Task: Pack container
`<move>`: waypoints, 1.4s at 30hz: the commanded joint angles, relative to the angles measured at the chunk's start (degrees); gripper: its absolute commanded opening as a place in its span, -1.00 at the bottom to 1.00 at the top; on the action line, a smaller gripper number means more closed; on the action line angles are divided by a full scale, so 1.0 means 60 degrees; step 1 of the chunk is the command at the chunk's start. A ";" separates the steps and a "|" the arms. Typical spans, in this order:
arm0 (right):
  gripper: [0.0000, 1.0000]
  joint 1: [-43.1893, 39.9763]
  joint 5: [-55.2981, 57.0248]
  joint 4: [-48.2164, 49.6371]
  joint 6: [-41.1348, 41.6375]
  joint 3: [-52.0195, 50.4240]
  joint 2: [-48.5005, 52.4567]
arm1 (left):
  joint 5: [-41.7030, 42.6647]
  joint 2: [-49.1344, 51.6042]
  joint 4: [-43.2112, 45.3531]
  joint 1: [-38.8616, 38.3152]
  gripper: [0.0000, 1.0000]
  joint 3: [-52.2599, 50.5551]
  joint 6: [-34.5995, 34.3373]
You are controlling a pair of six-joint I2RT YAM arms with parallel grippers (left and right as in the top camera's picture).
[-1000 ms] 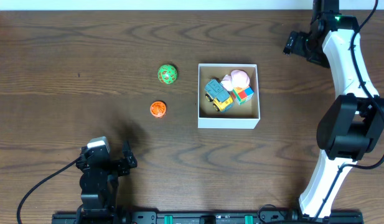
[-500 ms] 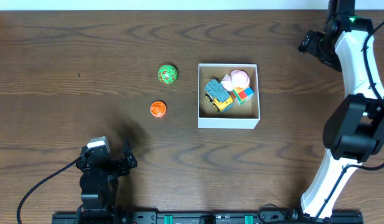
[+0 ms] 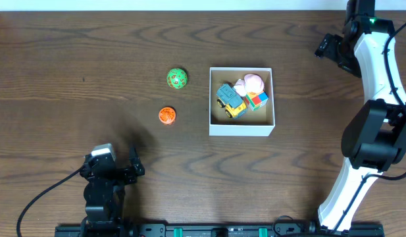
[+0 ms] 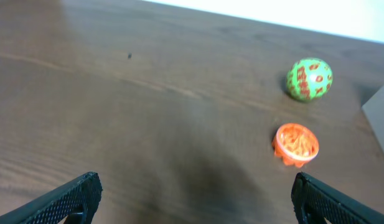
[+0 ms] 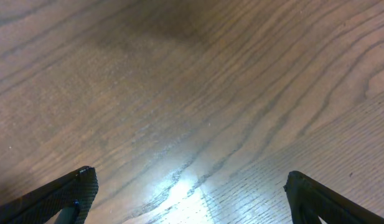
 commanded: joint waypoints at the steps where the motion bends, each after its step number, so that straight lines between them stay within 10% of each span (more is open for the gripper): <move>1: 0.98 0.0004 0.0131 0.0193 0.0168 -0.0051 -0.0106 | -0.0004 0.0004 0.0557 0.0036 0.96 -0.0113 -0.0047; 11: 0.98 0.0000 0.0131 0.0204 0.0164 -0.0051 -0.0106 | -0.0302 0.1311 0.2575 0.0040 0.96 0.0168 0.0616; 27: 0.98 0.0004 0.0131 0.0204 0.0164 -0.0051 -0.0106 | 0.0568 0.9803 0.2248 0.0047 0.96 0.5945 0.1282; 37: 0.98 0.0004 0.0131 0.0204 0.0164 -0.0051 -0.0106 | 0.0277 1.3285 -0.2240 0.0044 0.96 1.1275 0.1067; 42: 0.99 0.0004 0.0131 0.0204 0.0164 -0.0051 -0.0106 | 0.0499 1.3901 -0.2226 0.0015 0.96 1.1675 0.1104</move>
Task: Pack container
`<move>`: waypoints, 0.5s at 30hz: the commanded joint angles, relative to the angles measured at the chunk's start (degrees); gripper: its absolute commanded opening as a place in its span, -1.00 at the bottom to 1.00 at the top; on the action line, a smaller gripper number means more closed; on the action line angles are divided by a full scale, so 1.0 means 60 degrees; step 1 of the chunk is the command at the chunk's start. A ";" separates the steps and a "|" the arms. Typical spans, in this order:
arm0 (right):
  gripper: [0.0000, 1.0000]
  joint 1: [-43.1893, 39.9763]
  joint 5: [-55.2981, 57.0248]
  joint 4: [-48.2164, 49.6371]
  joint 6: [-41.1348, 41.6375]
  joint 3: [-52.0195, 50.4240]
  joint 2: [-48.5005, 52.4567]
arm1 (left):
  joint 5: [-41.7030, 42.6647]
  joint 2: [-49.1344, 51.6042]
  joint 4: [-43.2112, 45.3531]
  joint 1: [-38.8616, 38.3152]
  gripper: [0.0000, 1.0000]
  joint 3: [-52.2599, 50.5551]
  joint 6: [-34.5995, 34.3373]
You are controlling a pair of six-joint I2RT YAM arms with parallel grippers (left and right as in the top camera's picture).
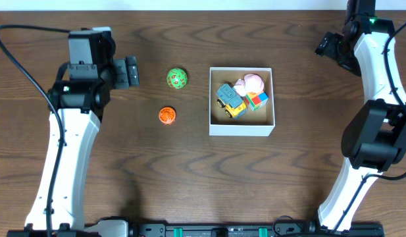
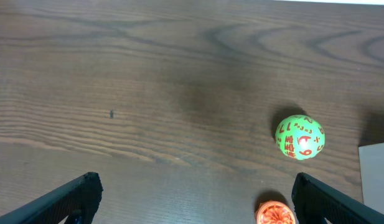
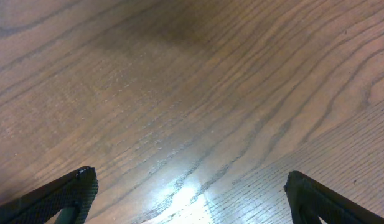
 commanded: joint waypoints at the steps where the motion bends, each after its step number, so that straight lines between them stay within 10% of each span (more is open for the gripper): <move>1: 0.98 0.0004 0.0131 -0.0007 0.0146 -0.0044 -0.0106 | 0.0164 0.0372 0.0029 -0.0004 0.96 0.0127 0.0036; 15: 0.99 0.0004 0.0131 -0.0007 0.0142 -0.0044 -0.0106 | 0.0612 0.0801 0.0073 -0.1209 0.96 0.0157 0.0324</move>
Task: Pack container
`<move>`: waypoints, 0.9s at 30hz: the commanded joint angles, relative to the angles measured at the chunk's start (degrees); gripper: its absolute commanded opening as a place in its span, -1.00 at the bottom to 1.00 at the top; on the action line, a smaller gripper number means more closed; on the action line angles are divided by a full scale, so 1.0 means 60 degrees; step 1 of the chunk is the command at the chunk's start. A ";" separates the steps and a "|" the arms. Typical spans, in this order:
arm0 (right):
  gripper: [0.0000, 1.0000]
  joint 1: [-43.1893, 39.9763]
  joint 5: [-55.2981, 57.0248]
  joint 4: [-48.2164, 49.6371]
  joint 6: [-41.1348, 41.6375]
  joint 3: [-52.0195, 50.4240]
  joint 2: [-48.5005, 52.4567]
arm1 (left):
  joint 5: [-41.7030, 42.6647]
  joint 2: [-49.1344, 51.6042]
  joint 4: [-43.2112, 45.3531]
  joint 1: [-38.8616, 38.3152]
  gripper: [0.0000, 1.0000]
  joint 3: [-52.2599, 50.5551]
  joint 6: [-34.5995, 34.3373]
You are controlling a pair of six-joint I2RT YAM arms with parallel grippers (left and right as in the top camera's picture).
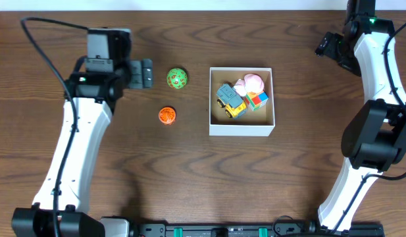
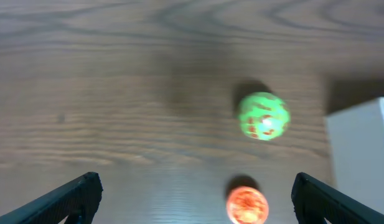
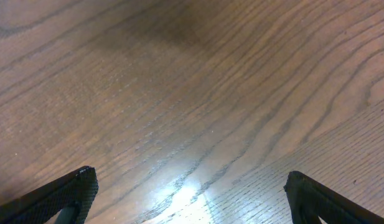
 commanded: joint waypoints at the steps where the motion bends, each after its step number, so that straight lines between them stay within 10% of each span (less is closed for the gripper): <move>1: 0.98 0.0004 0.0131 -0.0011 0.0142 -0.0044 -0.0106 | -0.0488 0.0222 0.0138 -0.0521 0.96 0.0149 -0.0226; 27: 0.98 0.0004 0.0131 -0.0011 0.0142 -0.0044 -0.0106 | -0.0743 0.3665 -0.0627 -0.0729 0.96 0.3169 -0.0911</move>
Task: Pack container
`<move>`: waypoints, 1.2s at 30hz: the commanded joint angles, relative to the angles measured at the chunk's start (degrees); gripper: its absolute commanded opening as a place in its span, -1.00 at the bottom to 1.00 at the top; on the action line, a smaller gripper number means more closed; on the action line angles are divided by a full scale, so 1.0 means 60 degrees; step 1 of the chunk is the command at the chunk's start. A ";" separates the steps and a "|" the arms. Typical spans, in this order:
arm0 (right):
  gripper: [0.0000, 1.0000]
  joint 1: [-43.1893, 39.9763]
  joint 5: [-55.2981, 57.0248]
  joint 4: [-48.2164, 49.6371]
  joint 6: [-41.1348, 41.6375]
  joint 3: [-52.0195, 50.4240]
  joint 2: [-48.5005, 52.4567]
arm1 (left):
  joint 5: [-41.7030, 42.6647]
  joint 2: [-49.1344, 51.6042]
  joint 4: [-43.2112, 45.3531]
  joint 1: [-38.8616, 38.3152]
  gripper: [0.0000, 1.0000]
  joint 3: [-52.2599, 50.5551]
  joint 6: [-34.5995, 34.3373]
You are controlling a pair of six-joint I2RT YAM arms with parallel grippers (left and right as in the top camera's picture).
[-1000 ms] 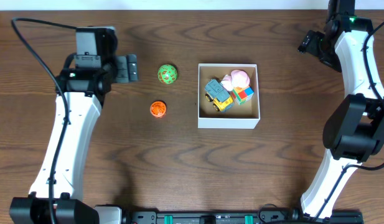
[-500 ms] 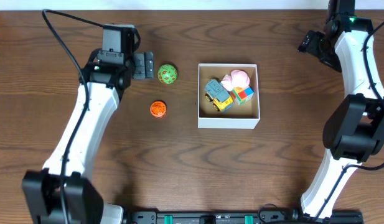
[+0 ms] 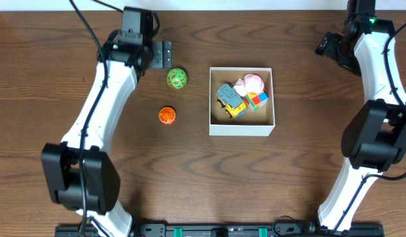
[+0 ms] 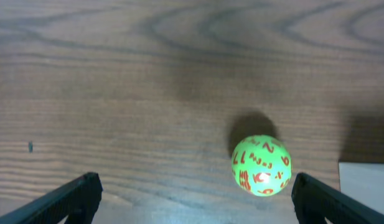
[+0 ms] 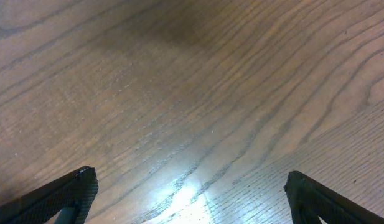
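A white box stands mid-table holding a toy truck, a pink toy and a colour cube. Left of it lie a green ball with orange numbers and, nearer, a small orange disc. My left gripper hangs open just behind and left of the green ball, which sits toward the right finger in the left wrist view. My right gripper is open at the far right, over bare wood.
The dark wooden table stretches wide on the left and front. A corner of the white box shows at the lower right of the left wrist view. The right arm runs down the table's right side.
My left gripper has shifted right and farther back, from left of the green ball to just behind it. The orange disc has dropped out of the left wrist view. The right arm is unmoved.
My left arm was folded low at the front left, gripper open. Then it stood raised at the far left of the two loose toys, then closer to the green ball, and now right beside it. The box, toys and right arm stayed put throughout.
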 commanded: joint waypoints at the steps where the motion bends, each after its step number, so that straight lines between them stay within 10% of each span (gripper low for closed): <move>1: 0.99 0.0004 0.0131 -0.0011 0.0142 -0.0040 -0.0106 | 0.0138 0.0565 -0.0696 -0.0007 0.96 0.0732 -0.0080; 36: 0.98 0.0004 0.0131 -0.0011 0.0142 -0.0040 -0.0106 | 0.1388 0.1960 -0.0831 -0.0200 0.96 0.0845 -0.0157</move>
